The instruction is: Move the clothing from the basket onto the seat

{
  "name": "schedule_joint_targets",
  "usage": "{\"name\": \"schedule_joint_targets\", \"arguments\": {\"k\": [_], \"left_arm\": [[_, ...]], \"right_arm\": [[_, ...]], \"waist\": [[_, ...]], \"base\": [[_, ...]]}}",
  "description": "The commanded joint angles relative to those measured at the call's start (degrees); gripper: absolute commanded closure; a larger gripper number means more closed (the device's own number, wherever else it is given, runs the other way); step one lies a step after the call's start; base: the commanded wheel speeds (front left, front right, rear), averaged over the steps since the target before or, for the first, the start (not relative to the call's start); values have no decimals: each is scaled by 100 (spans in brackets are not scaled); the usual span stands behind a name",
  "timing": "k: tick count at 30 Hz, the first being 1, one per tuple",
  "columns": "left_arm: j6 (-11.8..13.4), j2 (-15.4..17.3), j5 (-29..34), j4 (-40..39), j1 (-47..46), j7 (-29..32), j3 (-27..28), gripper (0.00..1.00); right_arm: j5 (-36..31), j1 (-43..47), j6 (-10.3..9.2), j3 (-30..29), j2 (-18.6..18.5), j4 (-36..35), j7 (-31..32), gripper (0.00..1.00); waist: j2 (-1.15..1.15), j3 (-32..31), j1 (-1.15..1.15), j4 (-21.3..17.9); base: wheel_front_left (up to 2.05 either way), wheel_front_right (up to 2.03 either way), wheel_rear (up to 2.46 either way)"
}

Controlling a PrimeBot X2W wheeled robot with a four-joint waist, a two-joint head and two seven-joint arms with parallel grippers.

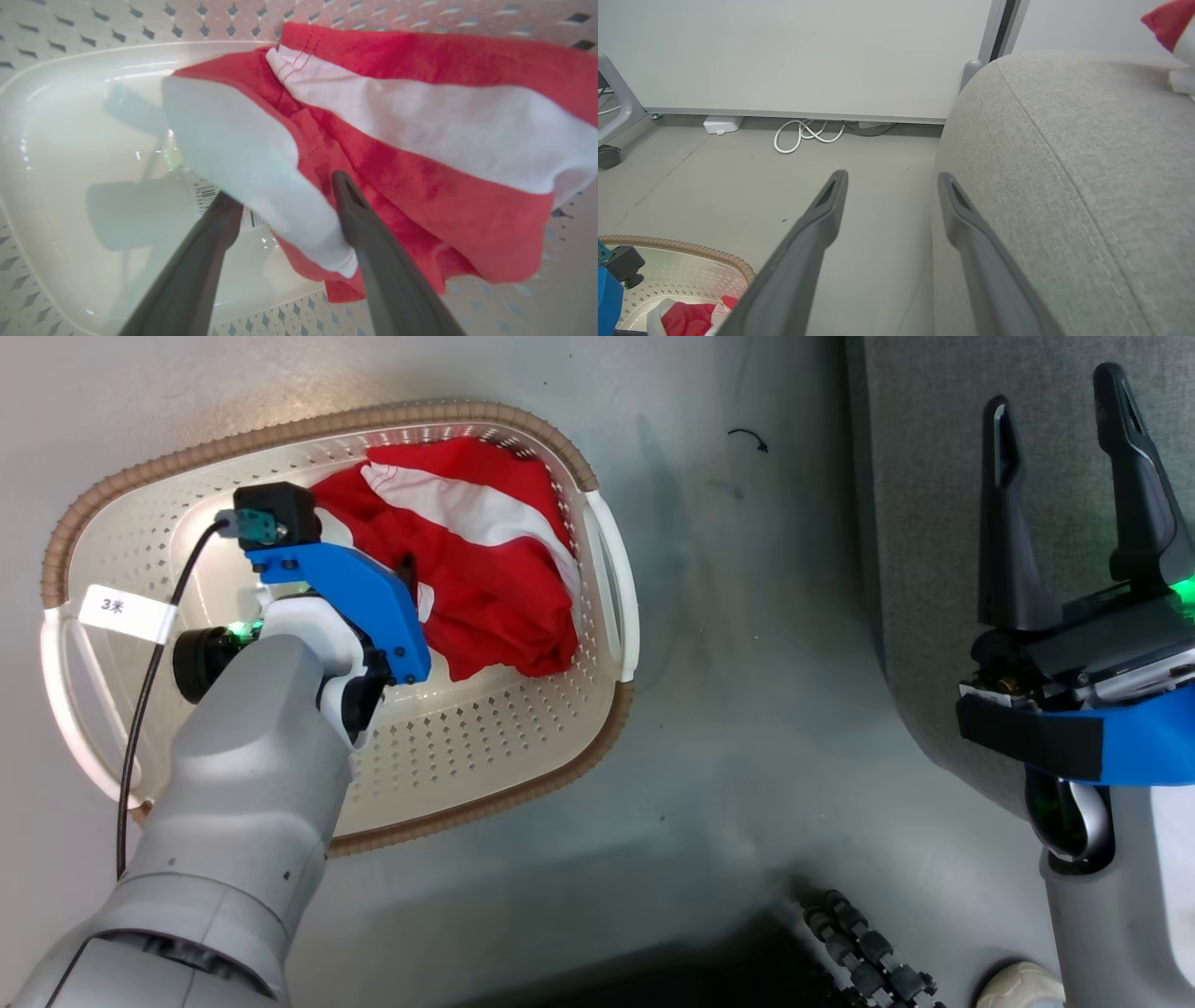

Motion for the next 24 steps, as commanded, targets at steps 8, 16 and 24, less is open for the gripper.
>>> {"name": "schedule_joint_targets", "arguments": {"k": [8, 16, 24], "left_arm": [[52, -65, 125, 22, -125, -32, -190, 100], [-123, -48, 93, 25, -33, -215, -229, 100], [-307, -113, 57, 11, 192, -601, -349, 100]], "right_arm": [[-24, -57, 3, 31, -31, -50, -3, 0], [13, -133, 3, 54, 8, 14, -2, 0], [85, -135, 3, 19, -27, 258, -2, 0]], "waist": [[0, 17, 0, 61], [0, -103, 0, 118], [0, -522, 0, 314]], "base": [[0, 0, 0], [0, 0, 0], [0, 0, 0]]}}
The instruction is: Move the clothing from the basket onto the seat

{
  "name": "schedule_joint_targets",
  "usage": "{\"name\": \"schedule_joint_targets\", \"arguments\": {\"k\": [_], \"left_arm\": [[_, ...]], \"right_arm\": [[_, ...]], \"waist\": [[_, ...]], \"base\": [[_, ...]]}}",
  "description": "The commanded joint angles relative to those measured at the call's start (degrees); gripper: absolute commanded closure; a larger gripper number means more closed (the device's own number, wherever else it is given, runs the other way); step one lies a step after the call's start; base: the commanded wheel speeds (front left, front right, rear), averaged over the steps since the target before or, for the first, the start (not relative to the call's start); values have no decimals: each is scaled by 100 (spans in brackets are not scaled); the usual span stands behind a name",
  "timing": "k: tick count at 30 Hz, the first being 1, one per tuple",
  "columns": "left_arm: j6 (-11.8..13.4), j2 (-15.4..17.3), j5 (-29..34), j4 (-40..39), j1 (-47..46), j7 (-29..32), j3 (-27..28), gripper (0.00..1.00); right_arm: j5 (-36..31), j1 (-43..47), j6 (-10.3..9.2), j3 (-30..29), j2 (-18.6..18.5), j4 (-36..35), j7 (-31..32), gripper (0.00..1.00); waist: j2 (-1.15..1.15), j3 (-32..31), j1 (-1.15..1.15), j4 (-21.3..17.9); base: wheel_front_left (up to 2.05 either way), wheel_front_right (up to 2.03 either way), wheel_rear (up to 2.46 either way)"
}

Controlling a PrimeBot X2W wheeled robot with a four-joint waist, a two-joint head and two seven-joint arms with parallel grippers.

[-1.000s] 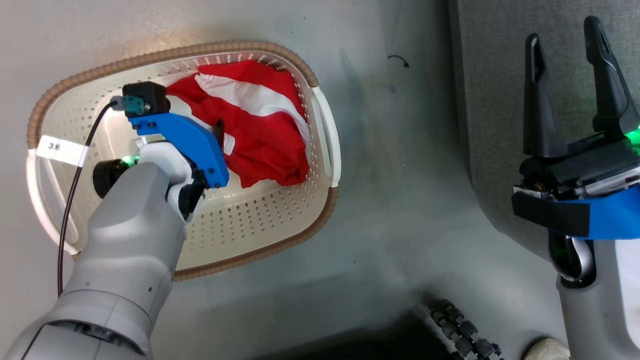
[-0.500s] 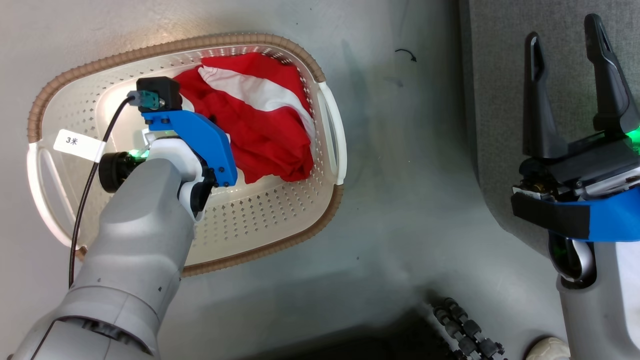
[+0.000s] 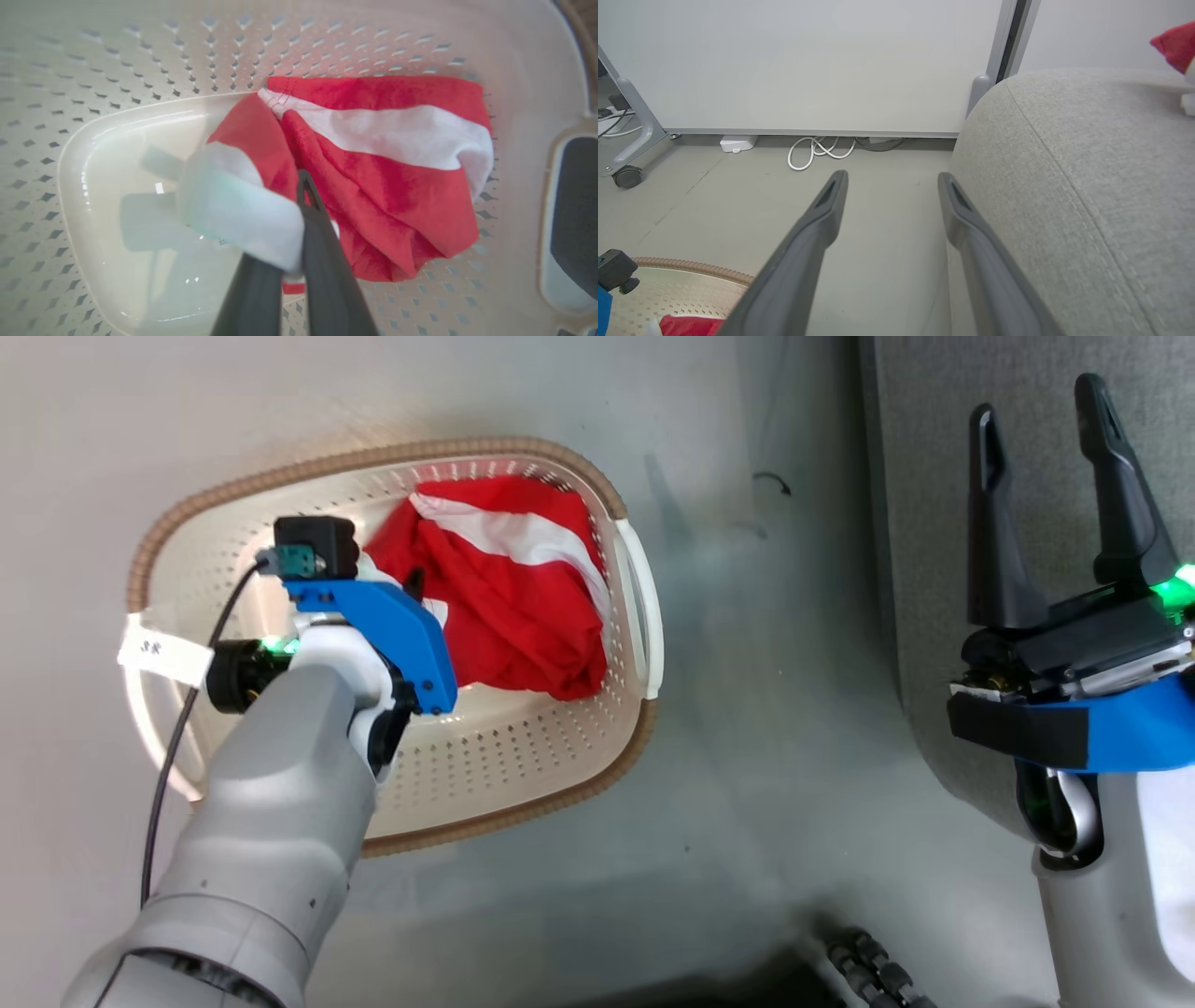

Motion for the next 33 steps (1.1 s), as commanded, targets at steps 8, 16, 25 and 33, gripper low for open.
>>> {"name": "schedule_joint_targets", "arguments": {"k": [8, 16, 25, 33], "left_arm": [[-89, -19, -3, -35, 367, -437, -211, 100], [-99, 21, -156, -244, 946, -826, -423, 100], [-89, 143, -417, -658, 1471, -1149, -686, 100], [-89, 347, -584, -1077, 1752, -1391, -940, 100]], "right_arm": [[99, -53, 3, 39, 61, 284, -2, 0], [113, 283, 3, 48, 81, 573, -2, 0], [158, 705, 3, 58, 61, 829, -2, 0], [156, 1141, 3, 87, 42, 1014, -2, 0]], "waist": [[0, -696, 0, 178], [0, -1625, 0, 320], [0, -2655, 0, 521], [0, -3468, 0, 713]], "base": [[0, 0, 0], [0, 0, 0], [0, 0, 0], [0, 0, 0]]}}
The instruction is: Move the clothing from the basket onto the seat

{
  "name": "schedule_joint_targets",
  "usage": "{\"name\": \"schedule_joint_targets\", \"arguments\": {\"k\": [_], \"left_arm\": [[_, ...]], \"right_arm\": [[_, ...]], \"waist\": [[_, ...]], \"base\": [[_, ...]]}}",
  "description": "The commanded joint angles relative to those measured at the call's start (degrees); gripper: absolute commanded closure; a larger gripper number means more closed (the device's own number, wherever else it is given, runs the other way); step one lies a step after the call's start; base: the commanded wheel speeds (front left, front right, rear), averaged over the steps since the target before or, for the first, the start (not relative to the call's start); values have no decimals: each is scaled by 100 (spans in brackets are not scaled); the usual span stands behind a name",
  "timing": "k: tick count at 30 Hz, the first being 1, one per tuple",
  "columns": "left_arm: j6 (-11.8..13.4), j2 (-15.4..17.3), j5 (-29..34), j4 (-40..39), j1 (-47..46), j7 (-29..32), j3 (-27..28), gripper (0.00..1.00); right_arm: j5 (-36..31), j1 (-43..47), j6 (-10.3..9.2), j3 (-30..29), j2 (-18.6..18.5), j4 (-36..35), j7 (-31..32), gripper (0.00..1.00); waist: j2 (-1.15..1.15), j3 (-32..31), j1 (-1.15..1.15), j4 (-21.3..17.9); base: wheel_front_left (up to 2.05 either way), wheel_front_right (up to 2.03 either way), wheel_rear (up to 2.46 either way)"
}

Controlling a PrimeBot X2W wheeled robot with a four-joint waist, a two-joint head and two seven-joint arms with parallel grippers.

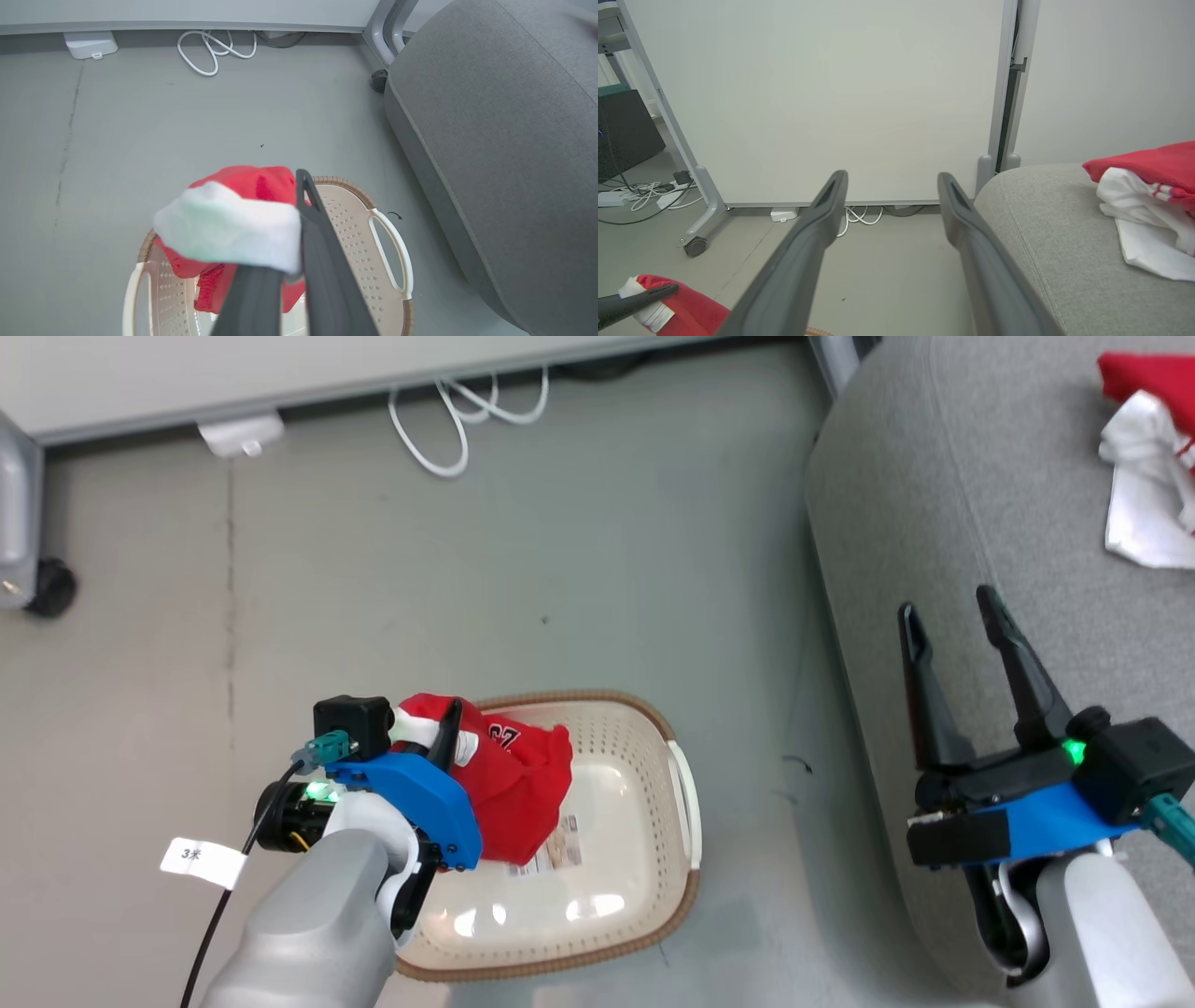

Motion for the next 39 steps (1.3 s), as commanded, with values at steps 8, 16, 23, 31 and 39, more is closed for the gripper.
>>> {"name": "schedule_joint_targets", "arguments": {"k": [8, 16, 23, 31, 39], "left_arm": [[-9, 196, -172, -463, 139, -108, 38, 100], [-9, 457, 271, -1217, 58, -110, 190, 100], [-9, 494, 610, -1788, 13, -111, 120, 100], [-10, 429, 596, -2428, -241, 27, -201, 100], [-10, 375, 570, -3063, -406, 423, -525, 100]], "right_arm": [[0, 456, 3, 41, 17, 144, -2, 0], [-18, 767, 3, 47, 89, 222, -2, 0], [-29, 984, 3, 58, 147, 251, -2, 0], [-43, 1171, 3, 47, 212, 243, -2, 0], [-54, 1218, 3, 8, 251, 220, -2, 0]], "waist": [[0, -1008, 2, 250], [0, -1558, 2, 288], [0, -1870, 2, 243], [0, -2061, 2, 199], [0, -2109, 2, 210]], "base": [[0, 0, 0], [0, 0, 0], [0, 0, 0], [0, 0, 0], [0, 0, 0]]}}
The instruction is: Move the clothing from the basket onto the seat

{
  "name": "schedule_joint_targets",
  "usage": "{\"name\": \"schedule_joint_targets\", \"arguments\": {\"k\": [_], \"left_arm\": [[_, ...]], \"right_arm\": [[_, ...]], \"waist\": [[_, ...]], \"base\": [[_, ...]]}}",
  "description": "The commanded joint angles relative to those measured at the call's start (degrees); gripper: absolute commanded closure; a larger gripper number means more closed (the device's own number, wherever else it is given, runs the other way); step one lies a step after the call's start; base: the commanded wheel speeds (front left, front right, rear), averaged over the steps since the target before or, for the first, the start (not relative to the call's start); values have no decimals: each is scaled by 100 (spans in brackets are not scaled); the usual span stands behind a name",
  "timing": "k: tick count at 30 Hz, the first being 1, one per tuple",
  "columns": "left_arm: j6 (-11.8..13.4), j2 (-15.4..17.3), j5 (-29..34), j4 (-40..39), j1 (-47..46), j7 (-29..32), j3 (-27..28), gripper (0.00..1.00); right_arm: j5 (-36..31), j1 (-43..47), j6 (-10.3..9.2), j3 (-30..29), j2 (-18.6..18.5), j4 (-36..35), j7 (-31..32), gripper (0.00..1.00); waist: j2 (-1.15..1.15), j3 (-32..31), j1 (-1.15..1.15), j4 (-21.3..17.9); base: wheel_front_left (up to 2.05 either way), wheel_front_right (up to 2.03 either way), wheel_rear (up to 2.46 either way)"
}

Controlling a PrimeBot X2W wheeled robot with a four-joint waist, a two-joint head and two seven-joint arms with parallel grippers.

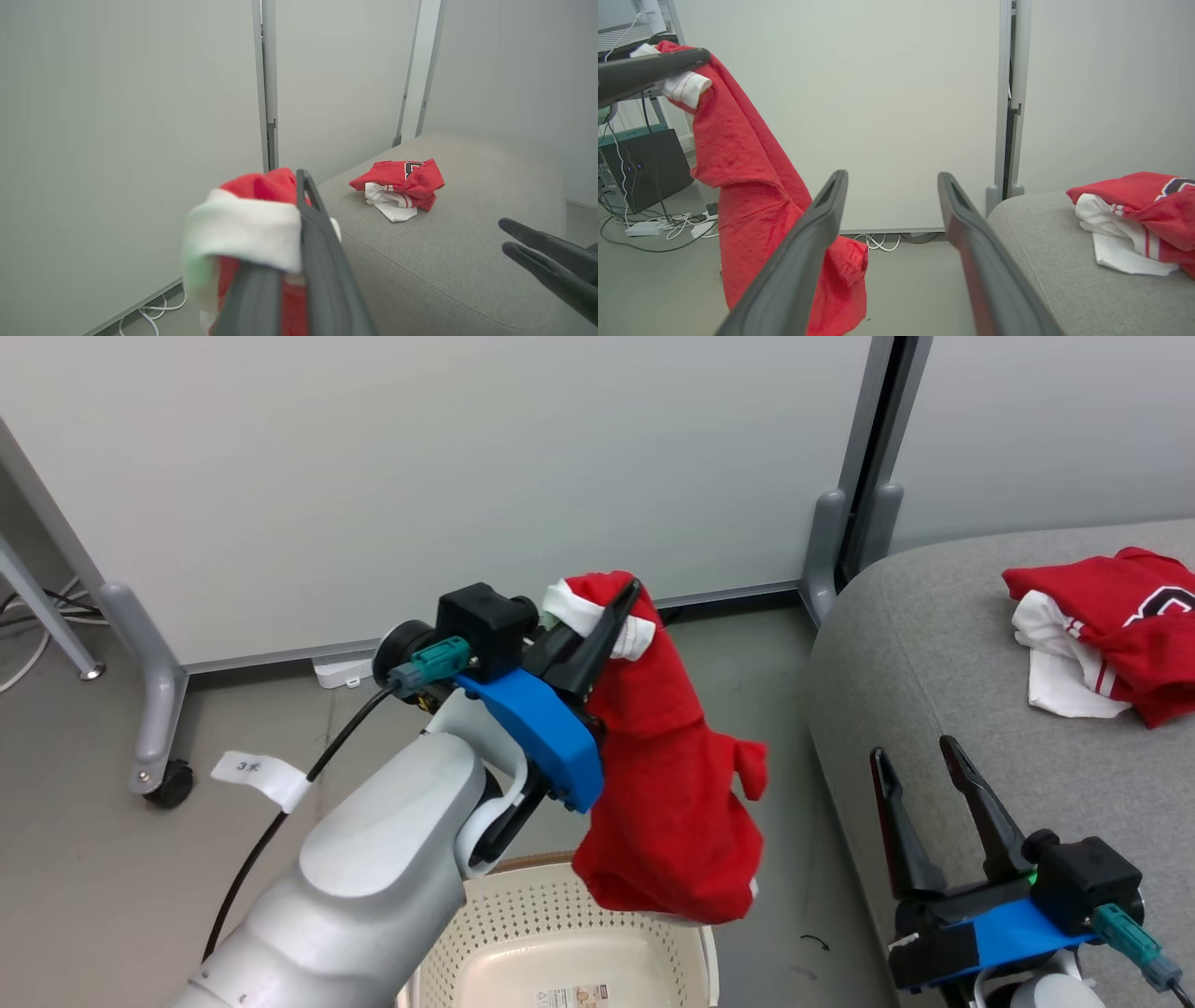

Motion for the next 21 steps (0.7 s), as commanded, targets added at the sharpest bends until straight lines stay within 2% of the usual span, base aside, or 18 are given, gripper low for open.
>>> {"name": "schedule_joint_targets", "arguments": {"k": [1, 9, 21], "left_arm": [[-10, -8, 33, -103, -74, 58, -65, 100], [-9, -79, 150, -495, 94, 387, -462, 100], [49, -129, 158, -589, 153, 393, -604, 100]], "right_arm": [[-30, 53, 3, -14, 19, -24, -2, 0], [-47, 57, 3, 105, 0, -56, -2, 0], [-50, -293, 3, 667, -275, -167, -2, 0]], "waist": [[0, 0, 1, 13], [0, 15, 1, 61], [0, 67, 1, 116]], "base": [[0, 0, 0], [0, 0, 0], [0, 0, 0]]}}
